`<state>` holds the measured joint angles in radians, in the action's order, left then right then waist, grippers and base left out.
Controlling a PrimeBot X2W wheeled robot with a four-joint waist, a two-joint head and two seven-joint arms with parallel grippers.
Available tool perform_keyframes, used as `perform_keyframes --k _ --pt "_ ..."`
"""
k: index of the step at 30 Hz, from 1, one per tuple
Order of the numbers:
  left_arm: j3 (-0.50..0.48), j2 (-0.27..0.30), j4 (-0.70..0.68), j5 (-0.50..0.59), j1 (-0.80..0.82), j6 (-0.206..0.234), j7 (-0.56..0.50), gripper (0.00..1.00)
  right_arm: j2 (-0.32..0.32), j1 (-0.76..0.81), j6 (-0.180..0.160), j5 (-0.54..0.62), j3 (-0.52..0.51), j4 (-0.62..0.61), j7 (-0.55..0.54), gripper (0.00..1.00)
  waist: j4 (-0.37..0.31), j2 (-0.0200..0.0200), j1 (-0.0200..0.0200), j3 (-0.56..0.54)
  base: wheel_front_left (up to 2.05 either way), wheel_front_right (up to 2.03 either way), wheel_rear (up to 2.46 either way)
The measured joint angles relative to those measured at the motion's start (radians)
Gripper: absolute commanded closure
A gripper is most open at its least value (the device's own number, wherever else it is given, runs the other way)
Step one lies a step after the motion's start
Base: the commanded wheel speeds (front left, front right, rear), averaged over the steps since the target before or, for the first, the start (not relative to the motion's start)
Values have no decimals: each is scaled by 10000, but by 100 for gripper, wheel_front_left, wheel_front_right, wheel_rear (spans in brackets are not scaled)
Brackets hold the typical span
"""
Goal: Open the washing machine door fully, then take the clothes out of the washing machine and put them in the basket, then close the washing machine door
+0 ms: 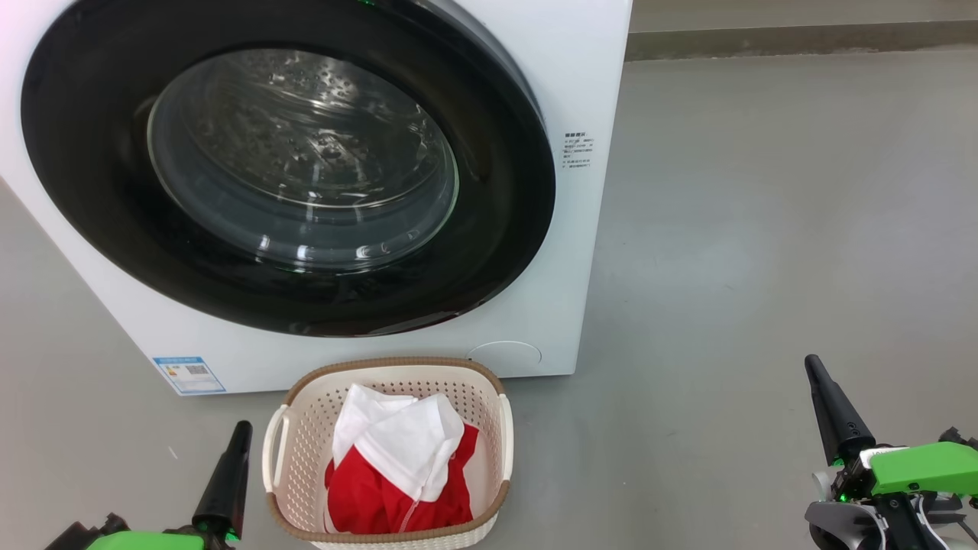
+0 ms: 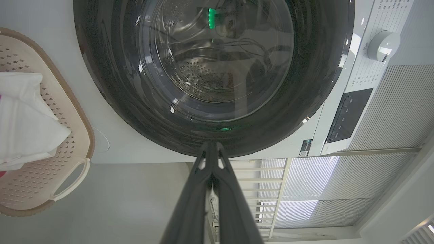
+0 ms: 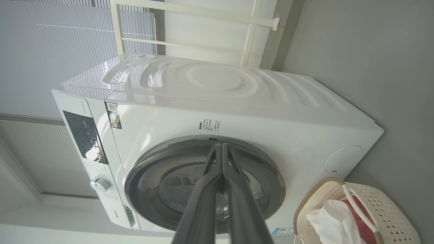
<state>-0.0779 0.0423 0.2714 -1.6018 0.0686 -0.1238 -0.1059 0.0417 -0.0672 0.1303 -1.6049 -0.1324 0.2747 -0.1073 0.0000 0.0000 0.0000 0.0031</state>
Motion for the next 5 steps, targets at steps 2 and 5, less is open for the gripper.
perform_keyframes --k 2,5 --pt "0 0 0 0 0 0 0 100 0 0 0 0 0 0 0 100 0 0 0 0 0 0 0" --pt "0 0 0 0 0 0 0 100 0 0 0 0 0 0 0 100 0 0 0 0 0 0 0"
